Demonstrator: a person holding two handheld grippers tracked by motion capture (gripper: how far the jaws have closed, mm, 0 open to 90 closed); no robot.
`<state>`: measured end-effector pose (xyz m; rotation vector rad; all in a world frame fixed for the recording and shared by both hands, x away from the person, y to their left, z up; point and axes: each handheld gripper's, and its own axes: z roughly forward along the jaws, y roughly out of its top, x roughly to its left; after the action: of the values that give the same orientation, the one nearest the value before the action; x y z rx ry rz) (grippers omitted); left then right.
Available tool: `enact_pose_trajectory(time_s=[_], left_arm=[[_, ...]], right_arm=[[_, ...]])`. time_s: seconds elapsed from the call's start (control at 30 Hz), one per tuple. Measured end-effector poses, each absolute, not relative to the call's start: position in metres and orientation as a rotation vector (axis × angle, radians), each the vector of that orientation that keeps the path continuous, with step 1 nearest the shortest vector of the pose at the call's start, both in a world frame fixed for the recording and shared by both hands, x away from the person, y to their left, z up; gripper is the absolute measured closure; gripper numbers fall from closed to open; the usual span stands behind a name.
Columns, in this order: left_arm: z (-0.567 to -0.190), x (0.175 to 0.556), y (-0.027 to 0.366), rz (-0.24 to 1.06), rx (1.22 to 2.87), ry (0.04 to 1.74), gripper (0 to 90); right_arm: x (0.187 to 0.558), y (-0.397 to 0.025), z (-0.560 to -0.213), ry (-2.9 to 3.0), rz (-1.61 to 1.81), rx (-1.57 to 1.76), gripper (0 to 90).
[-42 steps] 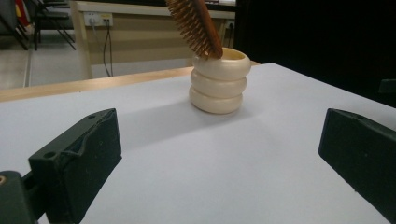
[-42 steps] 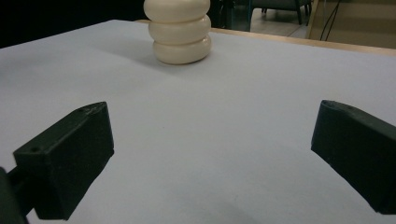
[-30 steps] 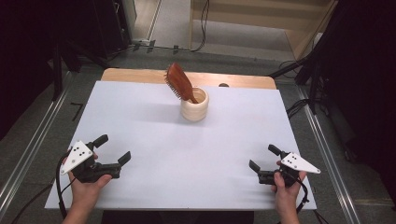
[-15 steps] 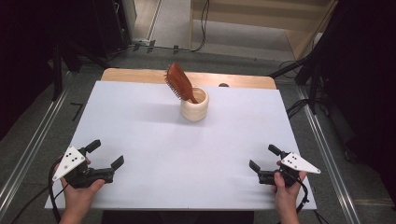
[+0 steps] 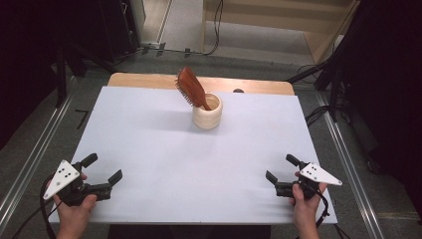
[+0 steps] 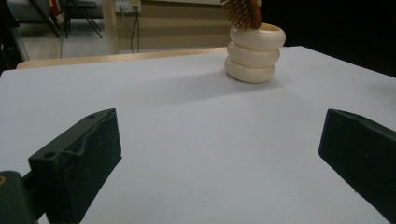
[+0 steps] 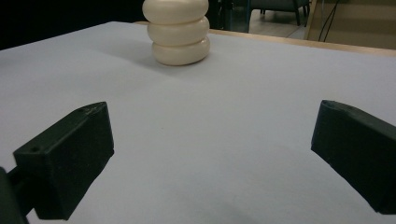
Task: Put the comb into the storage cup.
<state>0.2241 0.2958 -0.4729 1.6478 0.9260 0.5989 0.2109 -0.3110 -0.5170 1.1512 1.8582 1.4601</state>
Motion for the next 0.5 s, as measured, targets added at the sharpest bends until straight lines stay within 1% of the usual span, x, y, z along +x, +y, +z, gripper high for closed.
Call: enact_pose_trajectory(time_s=[0.23, 0.5], left_arm=[[-0.476, 0.224, 0.305, 0.632, 1.659, 0.953, 0.0], [-0.478, 0.224, 0.321, 0.635, 1.642, 0.987, 0.0]], right_arm=[[0.211, -0.311, -0.517, 1.859, 1.459, 1.148, 0.0], [0.211, -0.311, -0.517, 1.862, 1.461, 1.146, 0.0]])
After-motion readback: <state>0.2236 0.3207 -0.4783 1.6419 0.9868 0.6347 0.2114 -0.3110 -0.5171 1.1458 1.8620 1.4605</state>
